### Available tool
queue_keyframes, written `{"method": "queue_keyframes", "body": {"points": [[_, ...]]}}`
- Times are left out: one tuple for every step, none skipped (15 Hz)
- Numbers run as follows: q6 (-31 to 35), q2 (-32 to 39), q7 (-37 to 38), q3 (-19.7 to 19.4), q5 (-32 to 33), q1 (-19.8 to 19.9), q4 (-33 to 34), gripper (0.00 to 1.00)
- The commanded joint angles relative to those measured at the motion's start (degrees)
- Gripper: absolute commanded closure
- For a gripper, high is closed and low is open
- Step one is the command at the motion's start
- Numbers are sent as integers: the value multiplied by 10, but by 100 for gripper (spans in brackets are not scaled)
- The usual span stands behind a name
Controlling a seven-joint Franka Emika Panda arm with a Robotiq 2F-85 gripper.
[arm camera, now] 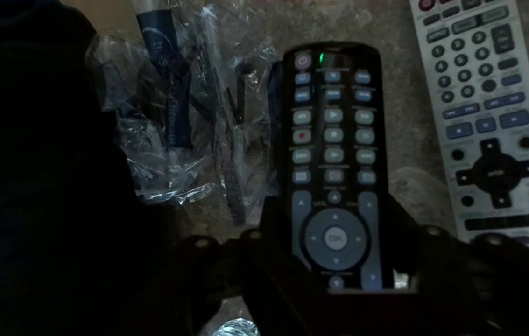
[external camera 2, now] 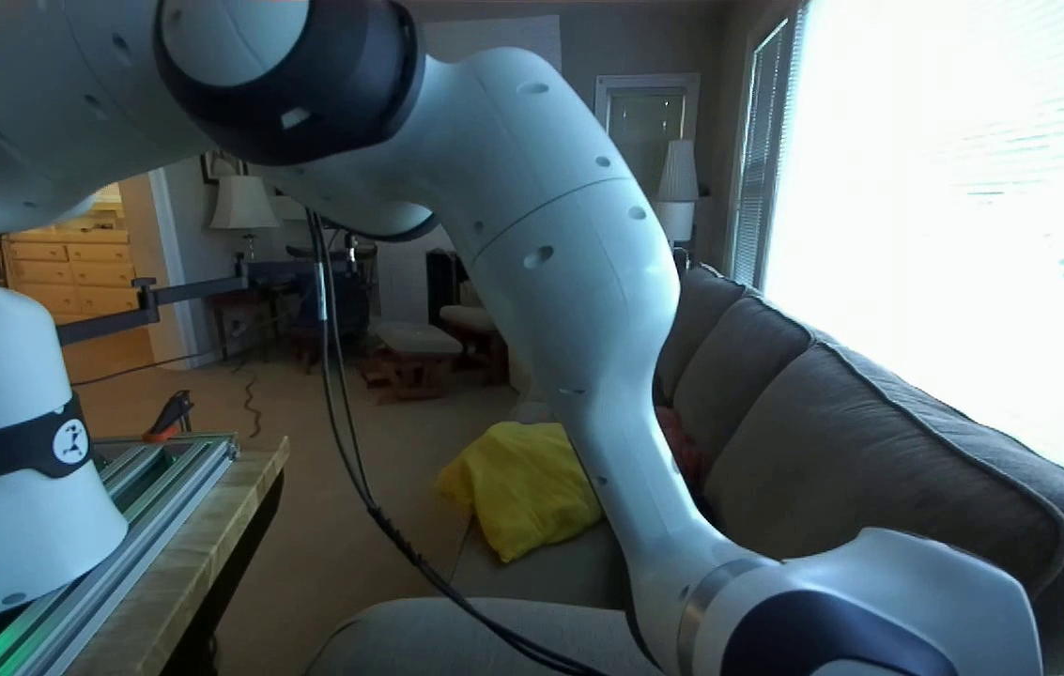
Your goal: Remove the remote control from the right armrest of the sofa and place it on the table.
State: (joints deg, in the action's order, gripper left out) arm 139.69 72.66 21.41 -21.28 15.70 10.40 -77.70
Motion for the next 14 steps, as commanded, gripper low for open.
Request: {"method": "queue_keyframes", "body": {"points": [[26,22,-96,15,-4,25,12,72],[22,27,-121,20,-6,33,17,72],[17,30,-143,25,-9,41,19,72],[15,34,-163,31,-11,49,21,72],[12,38,-181,36,-13,57,23,72],[7,42,-200,41,-15,66,27,72],[-1,51,-215,46,-17,74,37,72],[-9,57,-231,52,-20,82,46,72],[-20,63,-240,55,-23,87,57,72],[-28,70,-247,57,-24,91,66,72],[-39,76,-254,61,-27,96,78,72],[-51,83,-257,64,-29,98,91,72],[-63,90,-257,65,-30,99,104,72],[-79,98,-258,68,-34,101,121,72]]}}
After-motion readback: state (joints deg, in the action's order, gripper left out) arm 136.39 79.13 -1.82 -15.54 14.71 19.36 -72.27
